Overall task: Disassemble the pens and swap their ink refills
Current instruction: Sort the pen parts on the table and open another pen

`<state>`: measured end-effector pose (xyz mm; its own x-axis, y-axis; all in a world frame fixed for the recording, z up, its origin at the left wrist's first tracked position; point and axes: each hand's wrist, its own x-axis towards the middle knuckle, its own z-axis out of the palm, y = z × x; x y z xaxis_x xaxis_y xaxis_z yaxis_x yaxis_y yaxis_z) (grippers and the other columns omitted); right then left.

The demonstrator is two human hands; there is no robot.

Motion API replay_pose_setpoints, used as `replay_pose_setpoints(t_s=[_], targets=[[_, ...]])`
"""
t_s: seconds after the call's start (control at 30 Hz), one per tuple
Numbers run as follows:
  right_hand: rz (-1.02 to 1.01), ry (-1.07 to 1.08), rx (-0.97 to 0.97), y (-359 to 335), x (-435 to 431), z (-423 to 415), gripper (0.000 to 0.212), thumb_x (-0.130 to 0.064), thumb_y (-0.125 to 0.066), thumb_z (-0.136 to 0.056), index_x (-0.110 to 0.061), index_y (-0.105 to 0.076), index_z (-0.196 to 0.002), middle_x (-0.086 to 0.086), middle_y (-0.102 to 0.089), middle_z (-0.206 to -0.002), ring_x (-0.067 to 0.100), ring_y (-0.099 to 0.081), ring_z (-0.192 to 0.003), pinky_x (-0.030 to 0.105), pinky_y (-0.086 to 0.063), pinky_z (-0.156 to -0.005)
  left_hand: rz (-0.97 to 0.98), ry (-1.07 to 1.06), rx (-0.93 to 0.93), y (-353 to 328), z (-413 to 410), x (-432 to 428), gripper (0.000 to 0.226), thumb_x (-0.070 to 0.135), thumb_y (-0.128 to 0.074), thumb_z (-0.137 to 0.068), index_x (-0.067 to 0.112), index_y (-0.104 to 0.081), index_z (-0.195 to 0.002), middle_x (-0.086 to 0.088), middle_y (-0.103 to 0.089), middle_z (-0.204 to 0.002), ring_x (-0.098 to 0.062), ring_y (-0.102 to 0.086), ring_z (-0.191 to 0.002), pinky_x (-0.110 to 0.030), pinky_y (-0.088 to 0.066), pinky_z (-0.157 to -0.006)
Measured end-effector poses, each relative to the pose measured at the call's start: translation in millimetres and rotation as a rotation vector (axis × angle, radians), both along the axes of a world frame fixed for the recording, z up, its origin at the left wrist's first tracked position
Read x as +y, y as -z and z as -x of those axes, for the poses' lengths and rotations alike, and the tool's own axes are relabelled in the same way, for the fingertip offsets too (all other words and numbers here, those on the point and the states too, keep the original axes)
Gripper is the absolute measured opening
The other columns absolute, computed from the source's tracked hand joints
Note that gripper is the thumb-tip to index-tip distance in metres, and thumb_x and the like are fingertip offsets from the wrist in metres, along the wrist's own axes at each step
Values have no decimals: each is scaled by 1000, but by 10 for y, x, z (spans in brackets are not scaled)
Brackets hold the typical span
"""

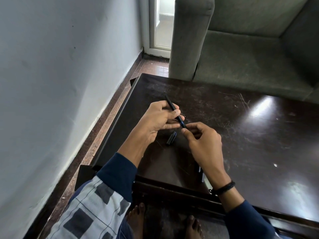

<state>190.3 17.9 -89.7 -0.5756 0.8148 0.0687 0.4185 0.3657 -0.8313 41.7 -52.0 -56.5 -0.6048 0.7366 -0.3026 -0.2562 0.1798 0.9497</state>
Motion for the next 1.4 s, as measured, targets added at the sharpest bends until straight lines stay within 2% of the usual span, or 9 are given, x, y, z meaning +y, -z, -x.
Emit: replay_pose_setpoints(t_s=[0.1,0.3,0.5,0.73,0.87,1.0,1.1,1.27,1.4], targets=[[0,9,-2,4,3,-5,21,-32,-82,-88,-29,-72,-107,-15,-70,-86,0,-66,-81,30,-59,-78,-1,0,6,-1,9,-7,13,1,-64,-98,4,-67,-111,-10,-78,-91,-17,-79,-84,-30,-64,-70],[-15,21,-10,14,6,-7,4,-28,-74,-95,-30,-75,-98,-17,-71,-80,1,-67,-79,34,-60,-78,0,2,-2,10,-4,1,12,2,-65,-98,5,-67,-109,-11,-78,-92,-18,-79,-85,-32,-65,-73],[2,22,13,15,3,-3,19,-35,-80,-89,-30,-74,-107,-17,-71,-85,-1,-67,-78,25,-57,-75,-6,-5,6,-1,8,-14,14,1,-65,-98,2,-67,-112,-9,-78,-90,-17,-79,-84,-31,-65,-71],[-8,7,-22,6,-1,-5,7,-29,-73,-96,-29,-76,-102,-16,-71,-82,1,-68,-81,36,-61,-81,-2,4,9,1,-5,-11,15,1,-64,-99,2,-66,-114,-14,-78,-96,-18,-79,-85,-31,-65,-72],[4,5,-11,-2,-6,-5,18,-34,-79,-91,-30,-74,-107,-17,-70,-84,0,-67,-79,30,-59,-77,-6,-5,9,-6,16,-20,15,1,-64,-99,2,-66,-113,-16,-77,-98,-18,-79,-86,-30,-64,-71],[-7,24,-14,5,-4,-1,8,-30,-79,-91,-30,-72,-96,-16,-69,-79,0,-66,-76,33,-60,-76,-3,0,3,2,9,-12,13,1,-64,-98,3,-67,-111,-14,-77,-97,-18,-79,-86,-30,-64,-71],[-9,16,-9,15,-6,0,3,-29,-75,-94,-30,-74,-97,-16,-71,-79,2,-68,-78,37,-61,-78,-4,4,6,5,1,-10,13,1,-64,-98,3,-66,-112,-14,-77,-96,-18,-79,-86,-30,-64,-71],[-4,14,9,10,-6,-6,16,-33,-80,-90,-31,-73,-104,-17,-70,-83,-3,-66,-77,22,-55,-72,-1,-2,19,-6,15,-24,13,2,-64,-99,3,-66,-111,-15,-77,-97,-17,-79,-83,-27,-63,-67],[-4,30,-1,11,-4,-7,7,-29,-78,-91,-30,-72,-94,-17,-69,-79,0,-66,-76,29,-59,-75,1,9,14,7,-8,-10,11,2,-64,-99,6,-67,-108,-13,-78,-94,-17,-79,-83,-28,-63,-68]])
